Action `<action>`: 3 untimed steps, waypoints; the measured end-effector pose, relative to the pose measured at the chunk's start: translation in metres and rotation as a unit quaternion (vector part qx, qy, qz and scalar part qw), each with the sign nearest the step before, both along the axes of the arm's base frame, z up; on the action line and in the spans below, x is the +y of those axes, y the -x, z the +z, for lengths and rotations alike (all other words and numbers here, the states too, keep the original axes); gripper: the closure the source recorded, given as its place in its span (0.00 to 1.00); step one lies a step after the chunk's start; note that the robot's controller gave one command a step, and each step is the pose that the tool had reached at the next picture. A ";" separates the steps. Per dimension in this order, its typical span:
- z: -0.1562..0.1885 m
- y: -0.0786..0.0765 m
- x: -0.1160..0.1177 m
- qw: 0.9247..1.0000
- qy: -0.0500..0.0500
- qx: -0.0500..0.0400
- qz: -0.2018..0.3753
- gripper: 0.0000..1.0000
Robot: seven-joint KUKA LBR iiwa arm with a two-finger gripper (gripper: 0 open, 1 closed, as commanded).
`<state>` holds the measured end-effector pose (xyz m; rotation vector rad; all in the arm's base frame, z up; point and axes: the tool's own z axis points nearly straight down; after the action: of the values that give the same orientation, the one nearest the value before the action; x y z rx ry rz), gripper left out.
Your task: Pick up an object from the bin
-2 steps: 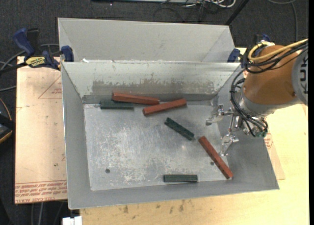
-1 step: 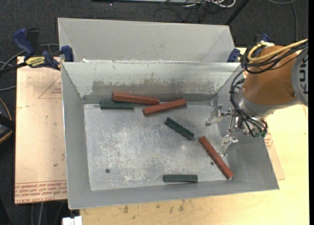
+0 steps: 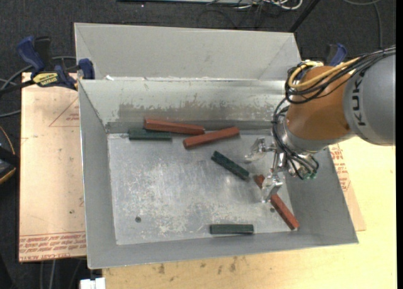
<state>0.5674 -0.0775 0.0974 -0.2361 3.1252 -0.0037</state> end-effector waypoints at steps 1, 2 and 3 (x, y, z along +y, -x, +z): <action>-0.020 -0.051 0.000 1.000 -0.001 -0.003 0.010 1.00; -0.022 -0.050 -0.001 1.000 -0.001 -0.003 0.010 0.00; -0.022 -0.050 -0.001 1.000 -0.001 -0.003 0.010 0.00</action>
Offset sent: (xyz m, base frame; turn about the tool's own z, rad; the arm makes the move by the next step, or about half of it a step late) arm 0.0000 0.0000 0.0000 0.0000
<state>0.6172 -0.0781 0.0757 -0.2667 3.1169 -0.0012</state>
